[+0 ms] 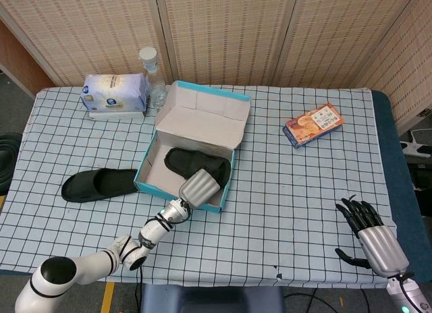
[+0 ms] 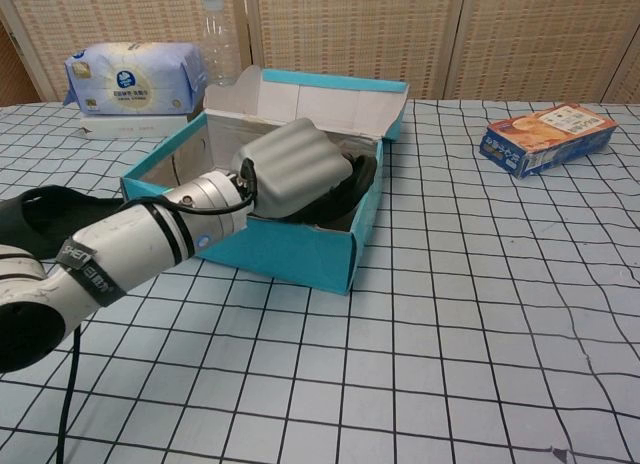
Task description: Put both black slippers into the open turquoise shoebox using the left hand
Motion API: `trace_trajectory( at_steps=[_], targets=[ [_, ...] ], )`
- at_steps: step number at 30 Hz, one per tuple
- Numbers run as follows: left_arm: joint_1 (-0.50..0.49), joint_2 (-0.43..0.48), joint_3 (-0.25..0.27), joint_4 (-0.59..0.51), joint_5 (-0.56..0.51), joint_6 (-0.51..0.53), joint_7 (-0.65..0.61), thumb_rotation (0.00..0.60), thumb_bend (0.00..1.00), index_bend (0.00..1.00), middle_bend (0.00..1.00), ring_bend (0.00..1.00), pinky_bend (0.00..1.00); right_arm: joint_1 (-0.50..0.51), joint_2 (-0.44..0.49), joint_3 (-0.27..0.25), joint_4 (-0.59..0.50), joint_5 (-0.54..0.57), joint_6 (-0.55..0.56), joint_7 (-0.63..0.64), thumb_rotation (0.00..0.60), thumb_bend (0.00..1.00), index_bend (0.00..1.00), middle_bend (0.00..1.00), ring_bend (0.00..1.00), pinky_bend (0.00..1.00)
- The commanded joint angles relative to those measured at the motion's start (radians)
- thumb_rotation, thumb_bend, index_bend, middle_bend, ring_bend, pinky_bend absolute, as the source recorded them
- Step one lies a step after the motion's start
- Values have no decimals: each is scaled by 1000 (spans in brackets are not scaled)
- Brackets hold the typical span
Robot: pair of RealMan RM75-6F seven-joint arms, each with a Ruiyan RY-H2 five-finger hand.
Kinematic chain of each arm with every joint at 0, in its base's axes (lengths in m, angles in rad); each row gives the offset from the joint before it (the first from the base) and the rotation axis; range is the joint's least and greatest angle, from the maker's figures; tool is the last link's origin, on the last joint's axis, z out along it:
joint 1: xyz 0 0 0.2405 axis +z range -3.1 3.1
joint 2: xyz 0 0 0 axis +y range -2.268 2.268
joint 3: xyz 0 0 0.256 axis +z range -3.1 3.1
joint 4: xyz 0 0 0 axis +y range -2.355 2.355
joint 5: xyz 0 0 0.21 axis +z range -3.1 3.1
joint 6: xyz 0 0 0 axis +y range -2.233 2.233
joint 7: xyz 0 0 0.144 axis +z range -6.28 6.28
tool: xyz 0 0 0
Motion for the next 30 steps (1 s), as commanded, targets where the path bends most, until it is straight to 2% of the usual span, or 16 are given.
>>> trace_trajectory(
  at_steps=[1,9,12,15,17,19,22,25,28,30],
  targets=[
    [-11,-4,2,22,-9,-23,-9,600,545,831,1000,920,671,2,-2,1,0,3,-3,-2,490,164,0,0,0,0],
    [-36,-40,-5,102,-39,-76,27,600,542,831,1000,914,664,2,-3,-4,-5,-3,-6,-8,489,164,0,0,0,0],
    [-37,-44,-8,96,-64,-109,55,600,542,830,1000,906,649,3,-3,-5,-5,-4,-6,-7,489,164,0,0,0,0],
    [-37,-41,-7,81,-62,-93,75,600,537,771,980,867,596,5,-2,-7,-5,-6,-10,-6,490,164,0,0,0,0],
    [-36,-35,0,70,-36,-49,72,600,530,656,891,816,545,6,-1,-7,-5,-6,-10,-5,490,164,0,0,0,0],
    [-34,-28,5,54,-14,-13,49,600,519,487,725,732,494,5,0,-7,-5,-7,-8,-3,490,164,0,0,0,0],
    [-30,-11,6,26,9,33,24,600,509,317,565,622,441,4,1,-7,-5,-8,-4,-2,488,164,0,0,0,0],
    [-23,4,-3,-10,10,62,30,600,488,160,393,440,371,3,2,-10,-6,-13,-2,-2,490,164,0,0,0,0],
    [-5,29,-18,-70,-28,47,50,600,465,23,193,190,284,1,3,-11,-7,-17,5,-1,490,164,0,0,0,0],
    [5,49,-28,-121,-65,19,57,600,456,1,114,107,258,-1,5,-11,-8,-18,10,0,491,164,0,0,0,0]
  ],
)
